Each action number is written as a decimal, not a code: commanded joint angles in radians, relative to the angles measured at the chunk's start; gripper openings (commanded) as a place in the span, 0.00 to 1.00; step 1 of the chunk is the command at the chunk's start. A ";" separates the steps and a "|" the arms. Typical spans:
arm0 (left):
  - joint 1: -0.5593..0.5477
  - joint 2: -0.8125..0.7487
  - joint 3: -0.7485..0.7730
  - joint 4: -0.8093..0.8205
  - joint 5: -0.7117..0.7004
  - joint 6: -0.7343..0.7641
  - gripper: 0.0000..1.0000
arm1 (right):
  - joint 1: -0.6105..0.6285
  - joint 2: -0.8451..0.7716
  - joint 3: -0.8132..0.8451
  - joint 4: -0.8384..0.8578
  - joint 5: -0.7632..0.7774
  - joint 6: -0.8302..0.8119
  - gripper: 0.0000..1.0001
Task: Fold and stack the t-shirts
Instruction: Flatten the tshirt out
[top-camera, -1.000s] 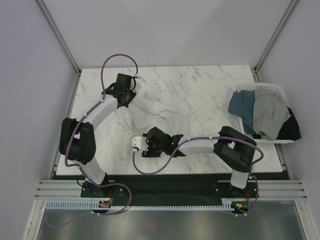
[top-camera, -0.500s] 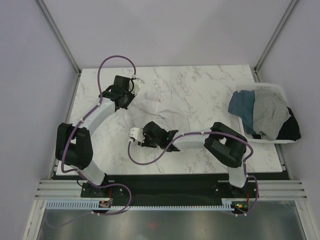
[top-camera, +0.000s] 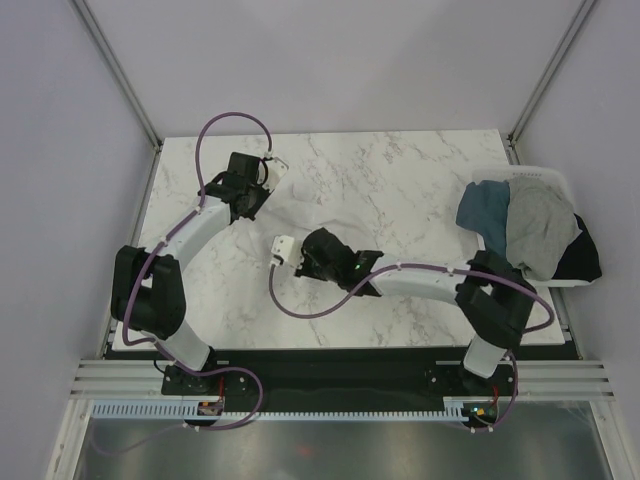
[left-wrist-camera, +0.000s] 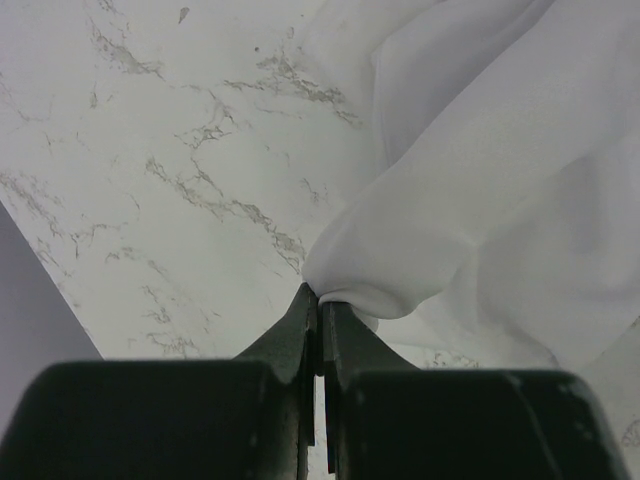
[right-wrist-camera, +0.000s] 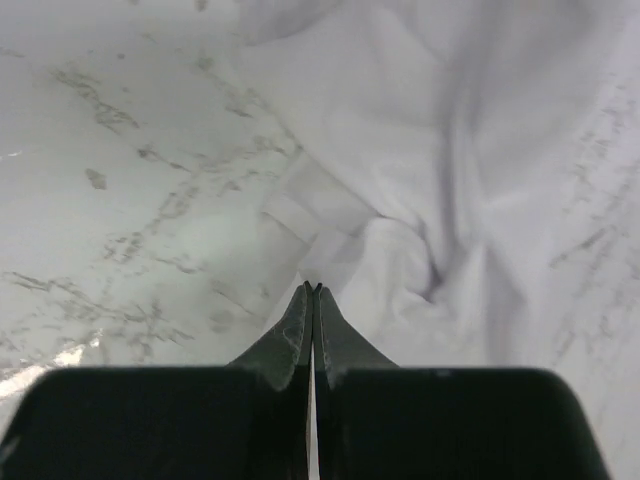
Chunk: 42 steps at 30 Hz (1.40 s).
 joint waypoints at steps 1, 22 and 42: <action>0.007 -0.025 0.000 0.045 -0.002 -0.020 0.02 | -0.087 -0.173 0.022 -0.082 0.043 0.018 0.00; 0.013 0.016 -0.015 0.110 -0.064 -0.054 0.85 | -0.388 -0.344 -0.049 -0.101 -0.077 0.073 0.00; 0.089 0.106 -0.120 0.161 0.042 -0.074 0.58 | -0.420 -0.327 -0.053 -0.085 -0.091 0.098 0.00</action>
